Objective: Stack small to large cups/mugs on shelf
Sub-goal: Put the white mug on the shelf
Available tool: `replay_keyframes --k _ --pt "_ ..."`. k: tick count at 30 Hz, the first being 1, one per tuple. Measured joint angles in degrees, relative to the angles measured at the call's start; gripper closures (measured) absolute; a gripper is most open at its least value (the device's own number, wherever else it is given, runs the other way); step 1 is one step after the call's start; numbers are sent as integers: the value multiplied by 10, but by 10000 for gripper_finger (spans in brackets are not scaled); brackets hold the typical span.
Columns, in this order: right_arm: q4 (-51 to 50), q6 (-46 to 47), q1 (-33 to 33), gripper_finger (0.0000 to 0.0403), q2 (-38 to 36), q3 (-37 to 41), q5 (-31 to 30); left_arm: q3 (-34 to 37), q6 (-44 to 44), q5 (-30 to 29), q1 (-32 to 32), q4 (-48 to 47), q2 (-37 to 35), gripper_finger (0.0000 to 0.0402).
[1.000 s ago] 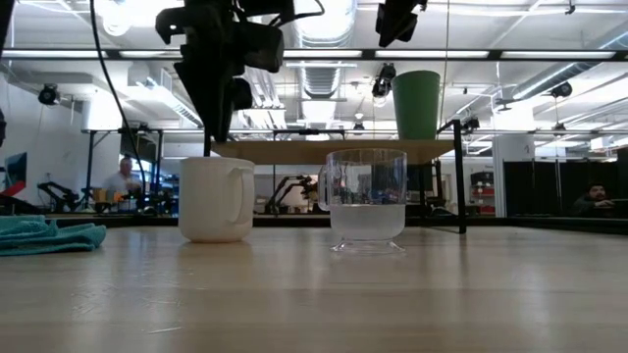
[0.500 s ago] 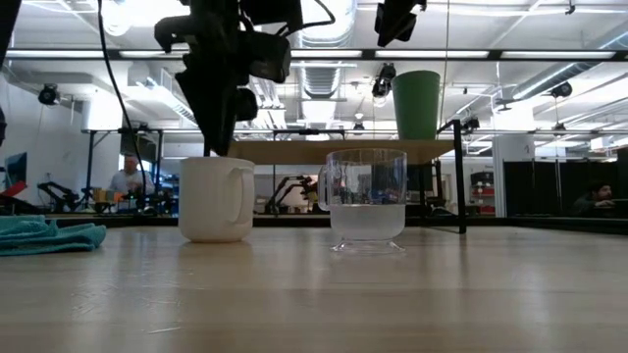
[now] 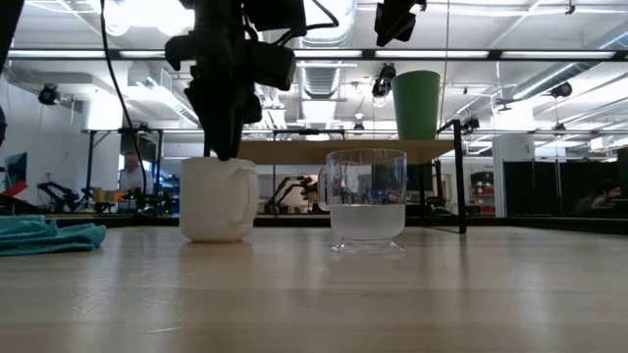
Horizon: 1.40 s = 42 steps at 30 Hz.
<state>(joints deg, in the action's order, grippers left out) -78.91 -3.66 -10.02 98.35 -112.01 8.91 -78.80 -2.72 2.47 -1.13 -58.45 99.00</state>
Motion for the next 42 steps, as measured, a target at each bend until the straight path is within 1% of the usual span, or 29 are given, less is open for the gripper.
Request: replay_keyframes --k 11,15,18,22,23,31,37,39,42 --pt "0 2 0 303 -1 0 0 39 -1 0 0 11 0 314" --pt "2 2 1 303 -3 -1 1 44 -1 0 0 12 0 316" --pt "12 2 6 303 -4 -9 3 44 0 0 0 16 0 336" --pt "49 2 25 303 -4 -26 7 45 -1 2 0 28 0 388" --pt "58 1 30 303 -4 -31 7 45 -1 2 0 28 0 394" --pt "108 -36 75 303 -5 -62 7 44 -15 0 0 28 -2 400" --pt "113 -43 87 303 -5 -67 7 8 -16 2 0 -8 -7 401" --pt "113 -30 86 303 -5 -67 2 -9 -16 0 0 -28 -9 401" --pt "114 -11 86 303 -5 -67 0 -50 -16 -23 0 -55 -12 401"
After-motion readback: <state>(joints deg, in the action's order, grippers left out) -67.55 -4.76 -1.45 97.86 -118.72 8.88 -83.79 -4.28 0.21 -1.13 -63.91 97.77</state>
